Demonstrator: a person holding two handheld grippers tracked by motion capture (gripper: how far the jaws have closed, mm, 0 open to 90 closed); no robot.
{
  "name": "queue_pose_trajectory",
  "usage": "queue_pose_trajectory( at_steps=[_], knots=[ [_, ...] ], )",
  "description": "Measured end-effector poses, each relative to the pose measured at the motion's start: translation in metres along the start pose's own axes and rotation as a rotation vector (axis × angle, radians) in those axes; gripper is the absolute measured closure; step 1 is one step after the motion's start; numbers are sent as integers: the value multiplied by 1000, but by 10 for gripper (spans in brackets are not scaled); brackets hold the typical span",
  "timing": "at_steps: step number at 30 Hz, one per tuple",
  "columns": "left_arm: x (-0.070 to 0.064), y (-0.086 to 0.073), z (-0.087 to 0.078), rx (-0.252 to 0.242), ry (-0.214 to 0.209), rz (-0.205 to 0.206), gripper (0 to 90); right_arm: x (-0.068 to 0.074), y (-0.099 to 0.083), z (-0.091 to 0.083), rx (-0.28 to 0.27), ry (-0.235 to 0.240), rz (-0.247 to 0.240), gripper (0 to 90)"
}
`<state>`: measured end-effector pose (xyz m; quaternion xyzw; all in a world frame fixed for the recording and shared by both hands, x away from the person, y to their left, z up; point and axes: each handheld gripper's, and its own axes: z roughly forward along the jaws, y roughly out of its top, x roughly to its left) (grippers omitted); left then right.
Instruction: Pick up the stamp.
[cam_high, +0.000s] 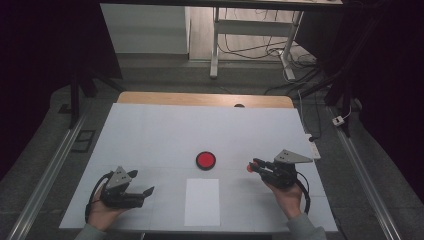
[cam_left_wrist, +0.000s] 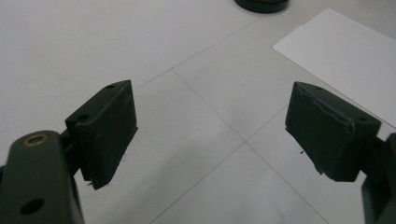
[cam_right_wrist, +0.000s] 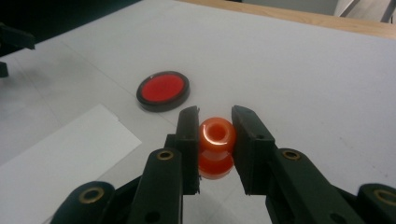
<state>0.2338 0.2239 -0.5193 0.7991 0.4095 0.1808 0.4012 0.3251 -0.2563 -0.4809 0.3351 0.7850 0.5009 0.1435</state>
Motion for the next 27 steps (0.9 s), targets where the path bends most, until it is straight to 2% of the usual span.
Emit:
queue_pose_trajectory(
  at_steps=[10,15,27],
  knots=[
    [1,-1,1,-5,5,-3,169,3,4,4,-16,30,18,719],
    [0,-3,-1,-3,7,-4,170,8,8,9,-23,48,6,718],
    [0,-4,-1,-8,9,-4,173,28,15,18,-37,115,-15,718]
  ],
)
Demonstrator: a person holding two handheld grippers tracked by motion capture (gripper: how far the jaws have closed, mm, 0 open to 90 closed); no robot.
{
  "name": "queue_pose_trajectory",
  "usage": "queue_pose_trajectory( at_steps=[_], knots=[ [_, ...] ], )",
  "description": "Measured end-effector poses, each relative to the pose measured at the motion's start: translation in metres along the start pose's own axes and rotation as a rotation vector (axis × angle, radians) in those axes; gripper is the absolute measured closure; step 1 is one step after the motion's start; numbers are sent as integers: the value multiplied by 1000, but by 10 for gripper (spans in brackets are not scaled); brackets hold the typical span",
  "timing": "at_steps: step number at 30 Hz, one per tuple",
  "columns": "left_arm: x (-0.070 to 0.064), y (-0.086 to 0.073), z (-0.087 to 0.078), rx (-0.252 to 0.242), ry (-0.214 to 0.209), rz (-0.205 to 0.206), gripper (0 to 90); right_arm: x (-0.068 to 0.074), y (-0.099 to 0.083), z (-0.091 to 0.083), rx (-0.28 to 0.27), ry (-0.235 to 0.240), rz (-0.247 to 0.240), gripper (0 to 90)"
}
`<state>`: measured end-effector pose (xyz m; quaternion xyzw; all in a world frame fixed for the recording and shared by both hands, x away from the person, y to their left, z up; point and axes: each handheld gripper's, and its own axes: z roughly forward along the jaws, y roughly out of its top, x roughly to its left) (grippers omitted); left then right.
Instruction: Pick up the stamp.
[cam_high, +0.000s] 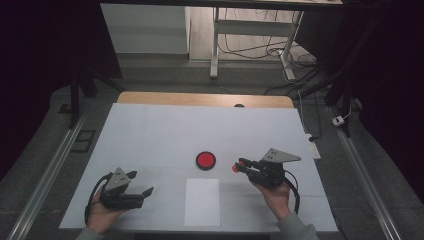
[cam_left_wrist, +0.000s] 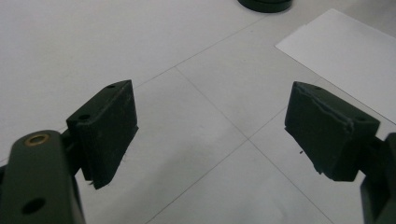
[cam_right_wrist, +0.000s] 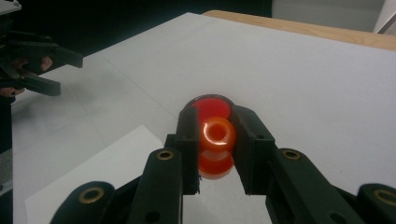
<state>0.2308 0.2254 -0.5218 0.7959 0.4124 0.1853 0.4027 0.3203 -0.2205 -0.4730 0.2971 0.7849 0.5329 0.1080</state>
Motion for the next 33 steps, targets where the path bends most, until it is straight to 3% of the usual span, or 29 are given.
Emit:
queue_pose_trajectory(
  at_steps=[17,33],
  knots=[
    [-2,2,2,-4,-2,5,175,13,3,6,-8,35,-13,718],
    [-1,1,1,-6,0,3,176,32,3,24,16,94,-40,718]
  ],
)
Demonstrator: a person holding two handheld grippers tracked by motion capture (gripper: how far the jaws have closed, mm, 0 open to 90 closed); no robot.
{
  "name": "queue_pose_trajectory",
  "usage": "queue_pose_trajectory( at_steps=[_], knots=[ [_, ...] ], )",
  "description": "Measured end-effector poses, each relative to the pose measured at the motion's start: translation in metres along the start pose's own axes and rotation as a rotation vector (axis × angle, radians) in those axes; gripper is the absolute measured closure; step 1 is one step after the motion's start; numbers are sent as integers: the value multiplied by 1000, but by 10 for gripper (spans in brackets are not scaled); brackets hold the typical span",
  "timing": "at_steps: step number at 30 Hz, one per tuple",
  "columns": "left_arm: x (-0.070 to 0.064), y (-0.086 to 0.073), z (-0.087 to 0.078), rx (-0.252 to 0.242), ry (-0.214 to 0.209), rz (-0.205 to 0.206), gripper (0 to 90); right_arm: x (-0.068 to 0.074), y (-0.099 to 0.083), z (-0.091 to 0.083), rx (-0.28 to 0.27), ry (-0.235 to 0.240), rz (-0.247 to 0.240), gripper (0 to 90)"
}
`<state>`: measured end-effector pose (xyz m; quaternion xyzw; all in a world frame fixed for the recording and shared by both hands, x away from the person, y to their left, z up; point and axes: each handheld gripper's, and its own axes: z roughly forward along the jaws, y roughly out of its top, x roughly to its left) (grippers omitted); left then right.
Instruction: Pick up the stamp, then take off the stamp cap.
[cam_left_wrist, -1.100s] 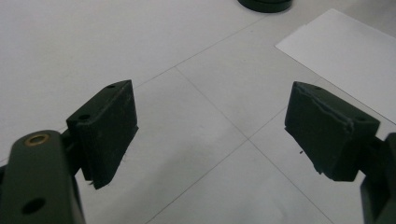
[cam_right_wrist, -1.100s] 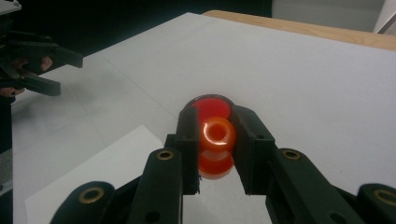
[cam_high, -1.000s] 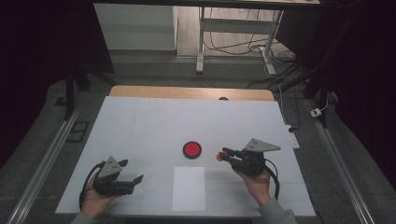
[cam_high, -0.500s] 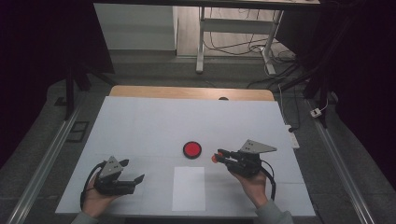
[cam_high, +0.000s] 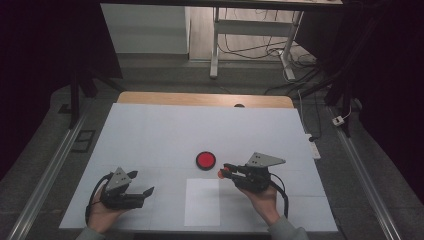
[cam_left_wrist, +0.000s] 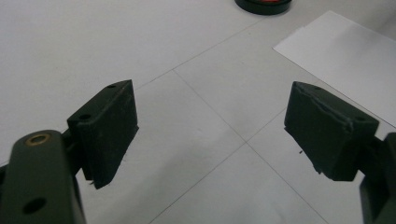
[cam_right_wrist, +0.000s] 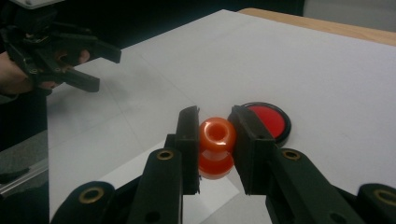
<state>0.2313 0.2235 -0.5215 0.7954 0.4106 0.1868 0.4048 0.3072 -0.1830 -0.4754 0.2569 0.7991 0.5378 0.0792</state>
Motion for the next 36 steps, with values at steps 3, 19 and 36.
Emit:
queue_pose_trajectory(
  at_steps=[3,19,36],
  knots=[
    [0,0,0,3,-2,1,177,4,0,3,-5,30,-13,718],
    [0,0,1,5,-3,4,182,11,0,8,-24,74,-38,718],
    [-2,2,2,-1,-9,12,182,10,0,8,-22,63,-39,718]
  ],
)
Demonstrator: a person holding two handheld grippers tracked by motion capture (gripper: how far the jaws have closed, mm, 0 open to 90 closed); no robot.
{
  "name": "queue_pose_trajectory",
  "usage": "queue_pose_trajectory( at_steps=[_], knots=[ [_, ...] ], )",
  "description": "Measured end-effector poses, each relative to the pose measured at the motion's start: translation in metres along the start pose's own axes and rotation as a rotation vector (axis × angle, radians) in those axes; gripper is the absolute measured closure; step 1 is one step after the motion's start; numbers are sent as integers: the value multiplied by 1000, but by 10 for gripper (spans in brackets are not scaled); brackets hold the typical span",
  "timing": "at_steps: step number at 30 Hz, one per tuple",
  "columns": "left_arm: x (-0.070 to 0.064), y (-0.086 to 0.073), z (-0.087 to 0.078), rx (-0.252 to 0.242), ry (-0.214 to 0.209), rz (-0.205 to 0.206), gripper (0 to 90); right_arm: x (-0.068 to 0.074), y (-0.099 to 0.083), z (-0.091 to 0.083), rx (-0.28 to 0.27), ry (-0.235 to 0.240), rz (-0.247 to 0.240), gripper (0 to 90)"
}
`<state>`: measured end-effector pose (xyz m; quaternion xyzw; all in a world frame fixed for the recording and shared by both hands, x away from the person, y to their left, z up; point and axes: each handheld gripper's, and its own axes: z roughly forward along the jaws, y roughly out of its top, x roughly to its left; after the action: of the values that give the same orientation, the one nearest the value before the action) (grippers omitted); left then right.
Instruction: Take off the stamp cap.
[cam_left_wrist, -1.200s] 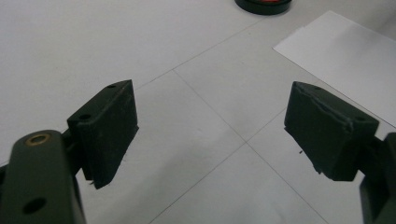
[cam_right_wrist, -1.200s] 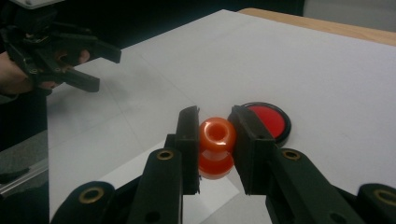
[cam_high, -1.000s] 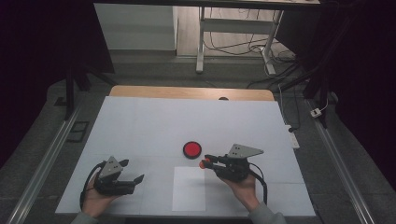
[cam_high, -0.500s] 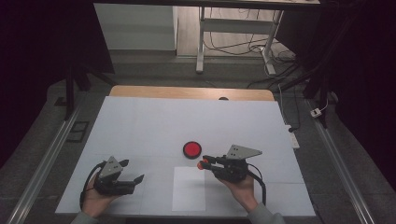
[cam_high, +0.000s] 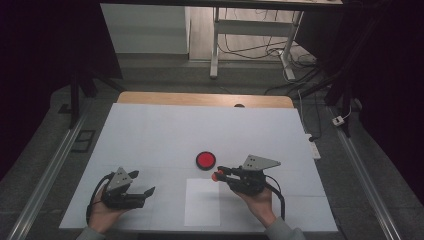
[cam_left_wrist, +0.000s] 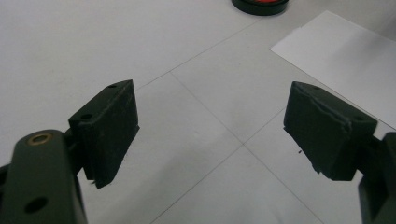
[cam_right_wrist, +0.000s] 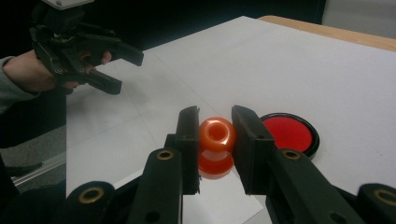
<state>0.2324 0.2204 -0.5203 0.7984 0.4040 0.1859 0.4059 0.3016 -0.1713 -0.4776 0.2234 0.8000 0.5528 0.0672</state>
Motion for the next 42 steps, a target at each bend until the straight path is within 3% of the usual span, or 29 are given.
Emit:
queue_pose_trajectory(
  at_steps=[11,42],
  knots=[
    [-3,6,4,-3,-10,-4,188,-1,0,-1,-14,0,12,718],
    [-25,43,23,-19,-72,89,198,-1,3,-2,-21,-16,-8,717]
  ],
)
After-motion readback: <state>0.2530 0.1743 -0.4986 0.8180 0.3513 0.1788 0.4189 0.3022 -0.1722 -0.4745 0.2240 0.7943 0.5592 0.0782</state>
